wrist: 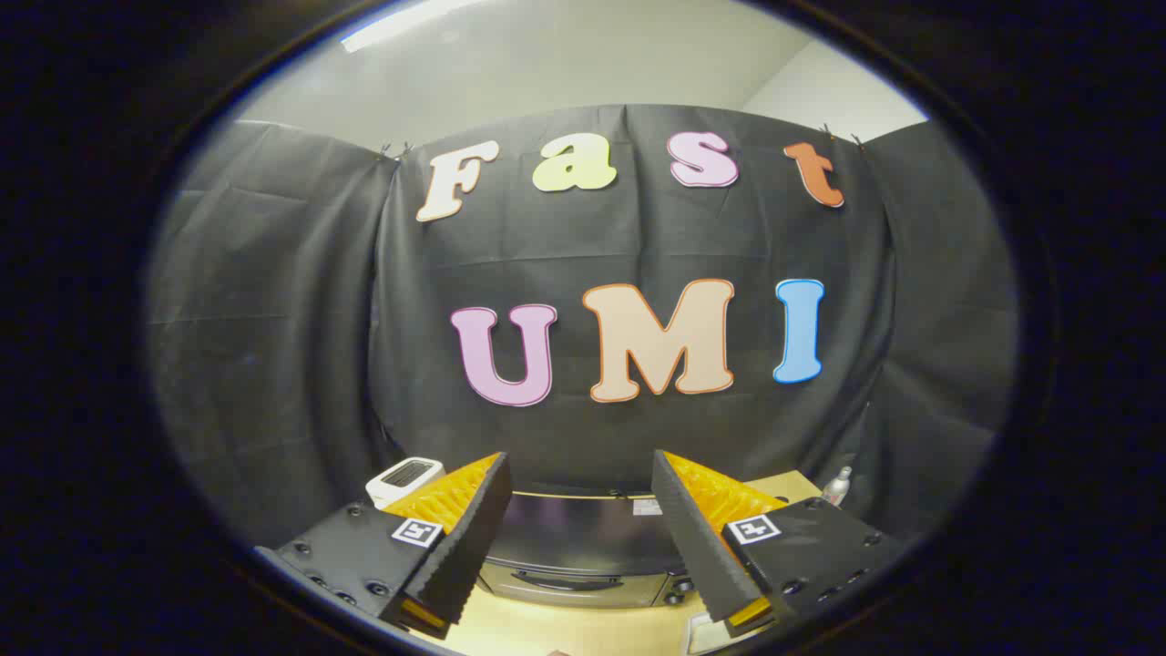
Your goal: Open the toaster oven, put the food inside, and close the toaster oven door.
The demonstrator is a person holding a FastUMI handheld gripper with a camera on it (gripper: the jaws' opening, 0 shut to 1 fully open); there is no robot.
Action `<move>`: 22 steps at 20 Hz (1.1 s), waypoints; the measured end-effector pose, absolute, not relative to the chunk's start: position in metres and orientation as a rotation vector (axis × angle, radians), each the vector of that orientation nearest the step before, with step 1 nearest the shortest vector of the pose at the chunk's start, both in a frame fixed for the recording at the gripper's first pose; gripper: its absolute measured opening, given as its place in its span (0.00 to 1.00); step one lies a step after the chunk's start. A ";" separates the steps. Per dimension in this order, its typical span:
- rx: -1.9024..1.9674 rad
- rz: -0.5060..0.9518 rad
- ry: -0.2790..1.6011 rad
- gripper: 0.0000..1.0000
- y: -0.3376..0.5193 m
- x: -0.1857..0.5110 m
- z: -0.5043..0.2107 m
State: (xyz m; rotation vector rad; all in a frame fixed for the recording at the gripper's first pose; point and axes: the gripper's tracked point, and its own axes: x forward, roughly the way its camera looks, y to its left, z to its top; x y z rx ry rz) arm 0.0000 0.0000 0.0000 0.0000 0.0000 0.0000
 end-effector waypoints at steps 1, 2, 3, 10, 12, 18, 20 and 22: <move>-0.005 -0.004 0.002 0.98 0.002 0.000 0.000; -0.013 -0.012 0.000 0.98 0.003 0.000 0.001; -0.017 -0.016 0.001 0.98 0.005 0.000 0.001; -0.001 0.006 -0.001 0.98 0.027 0.005 -0.002; 0.010 0.003 0.003 0.98 0.027 0.007 -0.004; 0.031 -0.022 0.011 0.98 0.025 0.015 -0.013; 0.036 -0.028 0.010 0.98 0.026 0.017 -0.017; 0.038 -0.039 0.010 0.98 0.025 0.020 -0.021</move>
